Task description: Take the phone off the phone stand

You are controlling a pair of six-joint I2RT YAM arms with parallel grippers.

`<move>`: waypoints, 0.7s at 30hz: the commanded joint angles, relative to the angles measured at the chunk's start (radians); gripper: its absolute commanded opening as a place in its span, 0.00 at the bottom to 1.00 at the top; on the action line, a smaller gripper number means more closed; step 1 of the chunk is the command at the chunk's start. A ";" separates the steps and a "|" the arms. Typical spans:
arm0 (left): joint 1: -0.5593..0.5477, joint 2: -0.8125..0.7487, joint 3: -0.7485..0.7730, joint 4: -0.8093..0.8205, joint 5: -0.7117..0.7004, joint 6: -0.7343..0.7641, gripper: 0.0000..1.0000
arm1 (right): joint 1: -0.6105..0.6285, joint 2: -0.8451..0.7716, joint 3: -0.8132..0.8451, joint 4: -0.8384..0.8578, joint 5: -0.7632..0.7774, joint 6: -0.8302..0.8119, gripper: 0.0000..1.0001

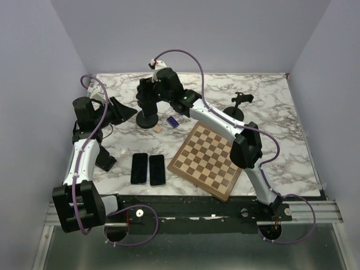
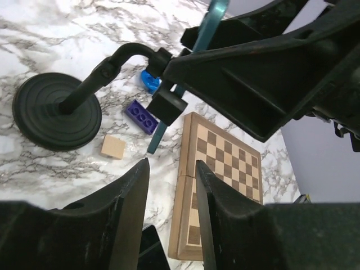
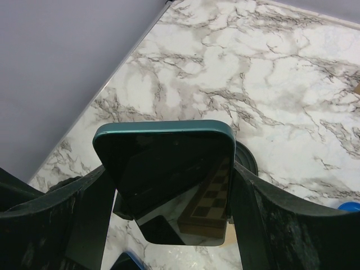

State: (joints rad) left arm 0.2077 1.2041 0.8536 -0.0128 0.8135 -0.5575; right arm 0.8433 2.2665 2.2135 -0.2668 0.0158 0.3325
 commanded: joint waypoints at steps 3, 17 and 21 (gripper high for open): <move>-0.028 0.012 -0.022 0.210 0.069 -0.021 0.48 | 0.006 -0.008 -0.009 -0.025 -0.044 0.046 0.01; -0.059 0.157 0.038 0.227 0.027 0.087 0.48 | -0.016 0.000 0.005 -0.020 -0.130 0.074 0.01; -0.065 0.187 0.030 0.292 0.065 0.095 0.49 | -0.019 0.002 0.005 -0.011 -0.148 0.079 0.01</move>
State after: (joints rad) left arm 0.1490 1.3735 0.8570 0.1944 0.8318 -0.5007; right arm 0.8215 2.2665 2.2131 -0.2665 -0.0566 0.3592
